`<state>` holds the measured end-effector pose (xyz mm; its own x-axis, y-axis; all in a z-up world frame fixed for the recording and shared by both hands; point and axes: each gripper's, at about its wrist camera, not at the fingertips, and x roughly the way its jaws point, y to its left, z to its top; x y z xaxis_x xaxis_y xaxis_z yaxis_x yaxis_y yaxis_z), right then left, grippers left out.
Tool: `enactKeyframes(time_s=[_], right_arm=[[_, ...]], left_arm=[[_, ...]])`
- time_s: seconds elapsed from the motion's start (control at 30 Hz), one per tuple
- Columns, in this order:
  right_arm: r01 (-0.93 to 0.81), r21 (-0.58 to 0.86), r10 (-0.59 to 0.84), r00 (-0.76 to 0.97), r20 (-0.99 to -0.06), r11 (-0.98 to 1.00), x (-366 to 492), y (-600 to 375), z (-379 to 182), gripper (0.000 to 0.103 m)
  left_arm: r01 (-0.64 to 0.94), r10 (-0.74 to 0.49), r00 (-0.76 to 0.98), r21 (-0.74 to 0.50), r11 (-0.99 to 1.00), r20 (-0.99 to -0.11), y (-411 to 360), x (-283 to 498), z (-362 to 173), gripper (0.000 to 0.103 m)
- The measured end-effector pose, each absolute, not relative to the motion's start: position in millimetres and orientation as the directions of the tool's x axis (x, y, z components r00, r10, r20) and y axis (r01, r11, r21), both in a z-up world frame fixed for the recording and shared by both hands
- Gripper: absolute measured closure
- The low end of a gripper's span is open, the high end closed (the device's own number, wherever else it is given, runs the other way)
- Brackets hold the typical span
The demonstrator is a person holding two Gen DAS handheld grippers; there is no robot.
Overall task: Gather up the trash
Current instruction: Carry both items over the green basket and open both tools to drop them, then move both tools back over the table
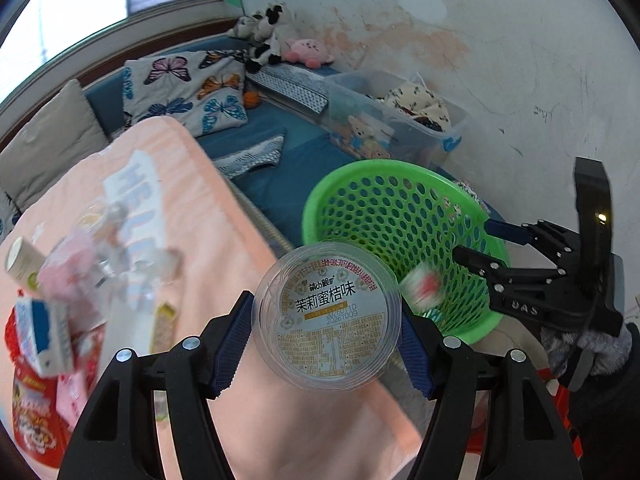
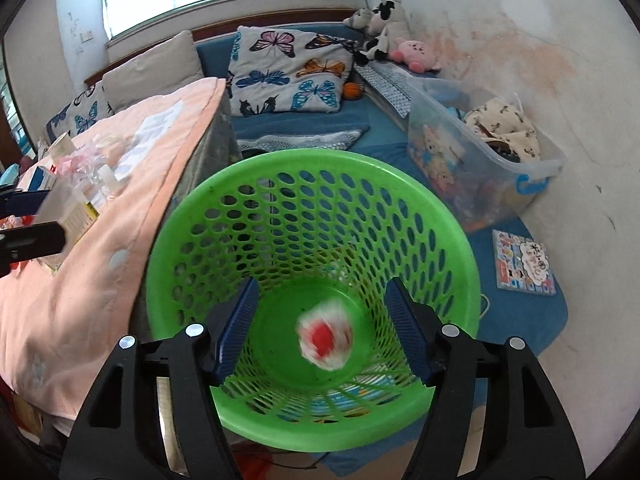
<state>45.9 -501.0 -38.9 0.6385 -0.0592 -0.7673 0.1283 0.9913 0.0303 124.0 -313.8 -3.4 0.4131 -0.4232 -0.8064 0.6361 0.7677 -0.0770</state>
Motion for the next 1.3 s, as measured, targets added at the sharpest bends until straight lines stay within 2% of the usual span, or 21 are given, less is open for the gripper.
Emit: enactKeyframes(time_s=[0.37,0.67,0.9,1.3], right_arm=[[0.17,0.058,-0.067,0.649,-0.758,0.984,24.0,-521.9,-38.0,0.033],[0.185,0.079,-0.062,0.653,-0.755,0.98,13.6,-523.5,-36.9,0.033],[0.157,0.084,-0.045,0.676,-0.736,0.984,12.7,-508.6,-26.6,0.032],[0.061,0.08,0.014,0.703,-0.711,0.995,30.7,-452.8,-11.5,0.032]], left_arm=[[0.681,-0.424,0.361,-0.076,0.728,-0.83,-374.0,134.9,-15.2,0.036],[0.698,-0.441,0.336,-0.094,0.71,-0.832,-389.3,132.7,-21.7,0.024],[0.672,-0.447,0.375,-0.094,0.735,-0.812,-360.4,126.0,-8.6,0.024],[0.535,-0.353,0.523,-0.024,0.844,-0.776,-249.9,117.8,19.1,0.024]])
